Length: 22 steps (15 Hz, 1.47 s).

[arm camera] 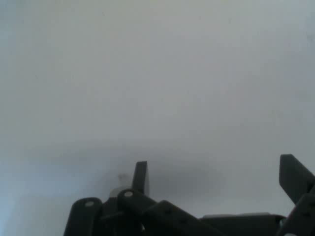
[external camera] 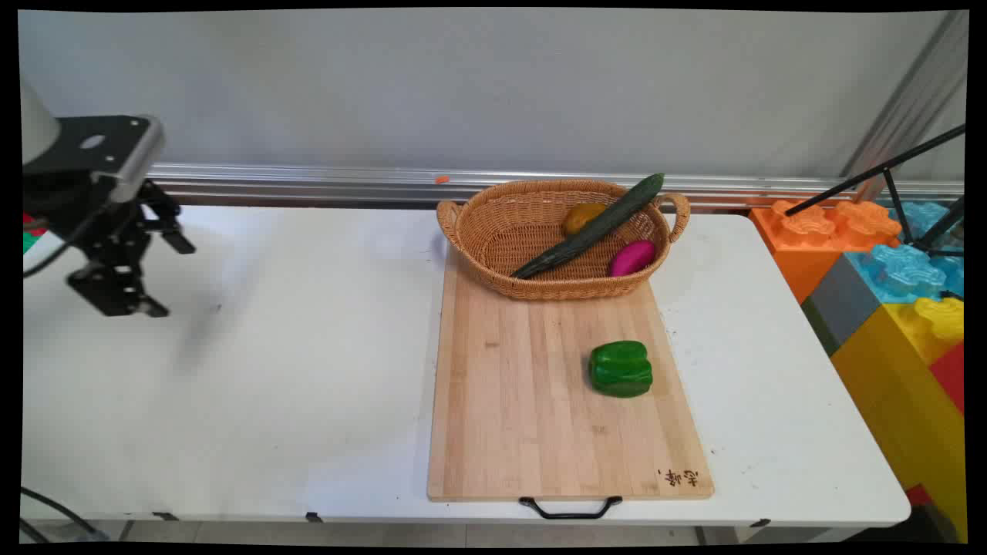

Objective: Pick up the cucumber from the vegetable basket

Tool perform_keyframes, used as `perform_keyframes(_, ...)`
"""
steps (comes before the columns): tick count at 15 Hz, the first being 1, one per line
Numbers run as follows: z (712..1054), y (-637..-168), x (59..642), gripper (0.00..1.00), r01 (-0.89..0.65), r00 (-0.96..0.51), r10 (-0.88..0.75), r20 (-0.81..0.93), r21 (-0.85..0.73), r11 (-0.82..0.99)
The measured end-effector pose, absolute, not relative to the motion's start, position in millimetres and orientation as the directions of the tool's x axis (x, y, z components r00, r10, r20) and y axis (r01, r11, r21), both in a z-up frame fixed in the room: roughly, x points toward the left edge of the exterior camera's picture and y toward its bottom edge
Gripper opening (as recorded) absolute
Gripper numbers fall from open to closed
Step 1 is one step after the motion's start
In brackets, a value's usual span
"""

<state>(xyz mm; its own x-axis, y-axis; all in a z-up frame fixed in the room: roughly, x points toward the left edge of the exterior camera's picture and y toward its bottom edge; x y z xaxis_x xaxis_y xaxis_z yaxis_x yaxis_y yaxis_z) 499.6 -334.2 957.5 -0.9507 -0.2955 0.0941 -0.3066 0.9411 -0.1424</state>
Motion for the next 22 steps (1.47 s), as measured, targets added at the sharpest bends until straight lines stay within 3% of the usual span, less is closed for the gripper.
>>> perform_keyframes(9,929,-409,404,1.00,-0.472,-0.861,-0.380,0.339,-0.255,0.844)
perform_keyframes(16,919,-471,274,1.00,-0.481,-0.802,-0.295,0.520,-0.267,0.835)
perform_keyframes(22,919,-501,217,1.00,-0.517,-0.757,-0.261,0.600,-0.305,0.800)
